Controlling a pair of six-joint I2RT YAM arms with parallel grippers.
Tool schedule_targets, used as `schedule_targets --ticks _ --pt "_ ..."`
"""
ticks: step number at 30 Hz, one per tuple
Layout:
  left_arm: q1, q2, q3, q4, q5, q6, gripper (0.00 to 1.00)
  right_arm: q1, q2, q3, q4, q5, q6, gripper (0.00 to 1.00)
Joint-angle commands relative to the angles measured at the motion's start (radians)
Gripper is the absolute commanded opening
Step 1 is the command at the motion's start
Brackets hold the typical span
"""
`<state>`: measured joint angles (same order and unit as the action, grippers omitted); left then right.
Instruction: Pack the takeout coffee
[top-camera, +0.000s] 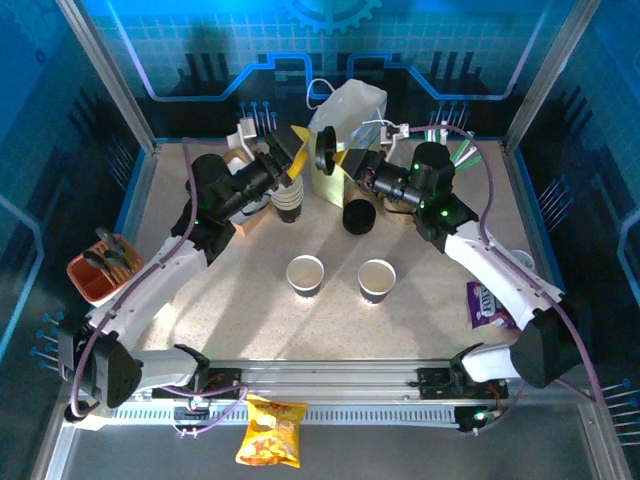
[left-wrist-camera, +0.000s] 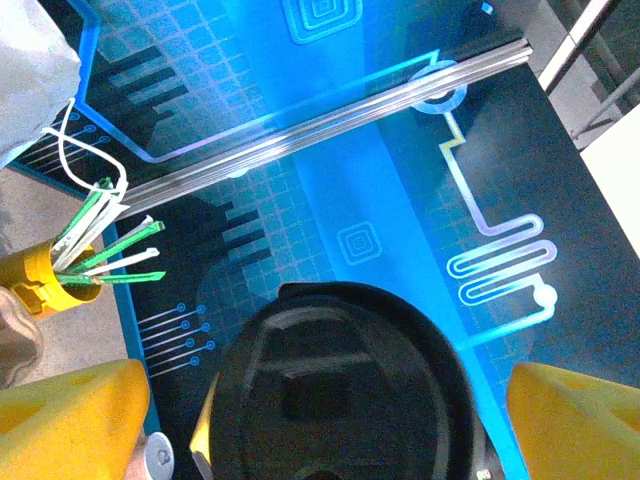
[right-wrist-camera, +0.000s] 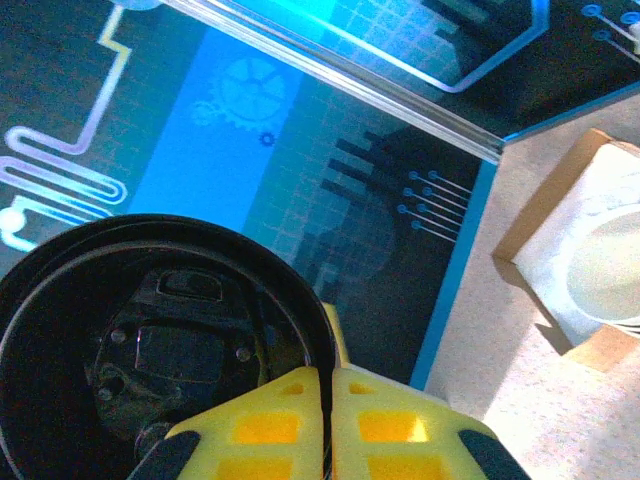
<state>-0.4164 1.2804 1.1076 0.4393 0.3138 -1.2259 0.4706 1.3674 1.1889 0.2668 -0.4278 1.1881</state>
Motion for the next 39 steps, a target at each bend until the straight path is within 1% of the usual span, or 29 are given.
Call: schedule_targets --ticks 1,5,15,21,30,39 --pt "-0.009 0.025 0.007 0.084 0.026 -0.060 0.93 0.019 0.011 -0.007 0.086 -0.006 0.040 0.10" --pt "-0.010 0.031 0.009 0.085 0.037 -0.070 0.94 0.023 0.025 -0.008 0.117 -0.008 0.059 0.10" --pt "-0.010 0.053 0.004 0.137 0.045 -0.116 0.95 0.032 0.040 -0.006 0.127 -0.006 0.064 0.10" --pt "-0.019 0.061 0.008 0.145 0.052 -0.129 0.88 0.036 0.048 -0.005 0.137 -0.005 0.067 0.10" --pt "-0.032 0.065 -0.001 0.166 0.045 -0.152 0.86 0.042 0.056 -0.012 0.153 -0.001 0.076 0.10" --pt "-0.041 0.067 -0.002 0.182 0.036 -0.184 0.81 0.051 0.071 0.001 0.165 0.004 0.082 0.09"
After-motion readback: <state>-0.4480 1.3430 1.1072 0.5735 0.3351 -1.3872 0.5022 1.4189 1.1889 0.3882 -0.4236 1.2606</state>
